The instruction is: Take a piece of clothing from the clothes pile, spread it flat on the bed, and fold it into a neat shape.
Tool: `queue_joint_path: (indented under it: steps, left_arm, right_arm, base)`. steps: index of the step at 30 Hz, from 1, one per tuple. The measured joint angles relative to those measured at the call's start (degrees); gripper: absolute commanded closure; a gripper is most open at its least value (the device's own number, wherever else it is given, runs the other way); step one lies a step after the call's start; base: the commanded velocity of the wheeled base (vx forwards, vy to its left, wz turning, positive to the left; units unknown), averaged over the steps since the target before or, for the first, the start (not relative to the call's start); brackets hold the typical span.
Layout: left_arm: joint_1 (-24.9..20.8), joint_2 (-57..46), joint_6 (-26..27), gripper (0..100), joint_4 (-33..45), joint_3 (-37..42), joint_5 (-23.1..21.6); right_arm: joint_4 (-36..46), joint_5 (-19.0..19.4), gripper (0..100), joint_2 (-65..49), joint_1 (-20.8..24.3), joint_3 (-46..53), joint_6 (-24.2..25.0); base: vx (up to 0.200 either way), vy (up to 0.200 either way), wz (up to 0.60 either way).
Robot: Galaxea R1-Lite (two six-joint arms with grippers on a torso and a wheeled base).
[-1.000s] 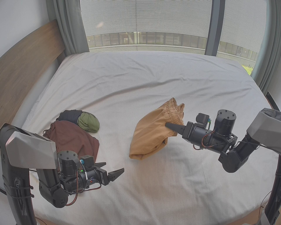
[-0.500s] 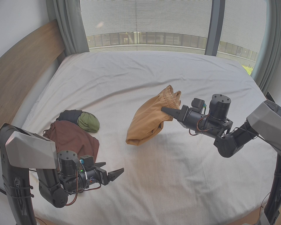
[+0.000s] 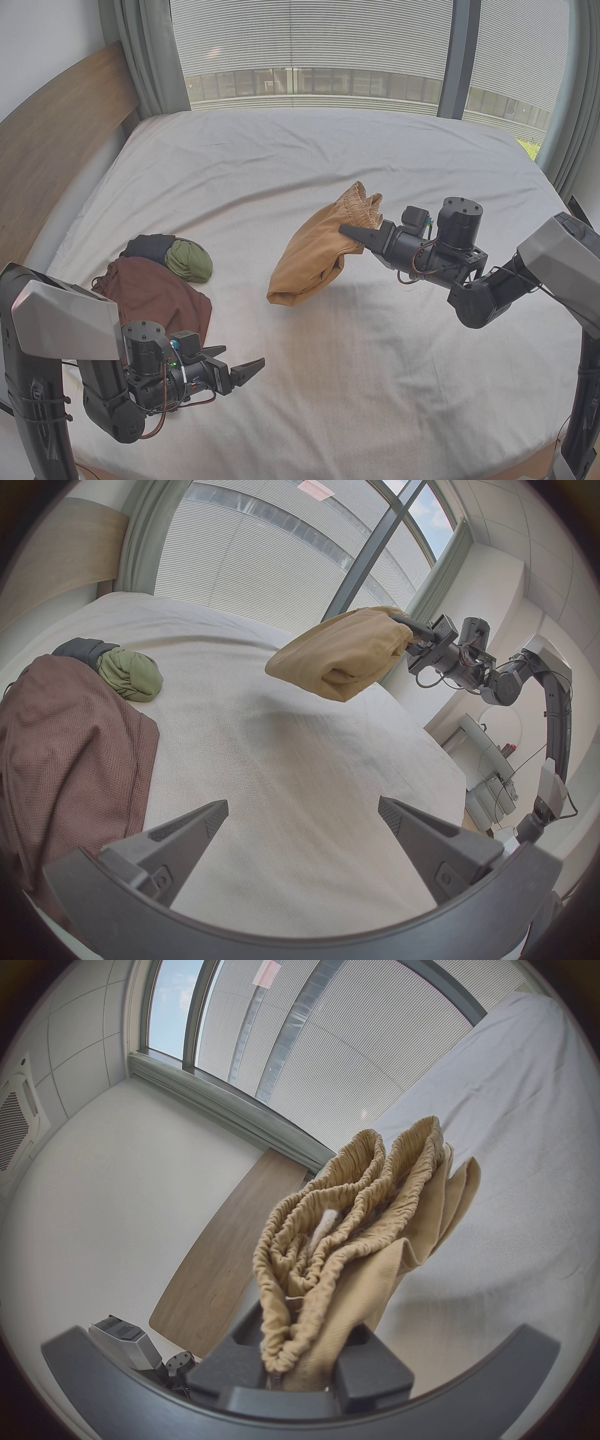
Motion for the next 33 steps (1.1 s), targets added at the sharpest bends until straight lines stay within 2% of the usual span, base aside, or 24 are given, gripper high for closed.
queue_joint_path:
  steps: [13, 28, 33]
  left_arm:
    - [0.1, 0.4, 0.0, 0, 0.0, 0.0, 0.0]
    - [0.7, 0.7, 0.0, 0, 0.0, 0.0, 0.0]
    - [0.8, 0.8, 0.1, 0, 0.0, -0.1, 0.0]
  right_arm:
    - [4.4, 0.0, 100, 5.8, 0.1, -9.9, -0.1]
    - [16.7, 0.0, 100, 13.9, -0.4, -29.7, -0.3]
    - [19.0, 0.0, 100, 16.7, -0.4, -33.1, -0.4]
  base:
    - [0.0, 0.0, 0.0]
    - [0.0, 0.0, 0.0]
    - [0.0, 0.0, 0.0]
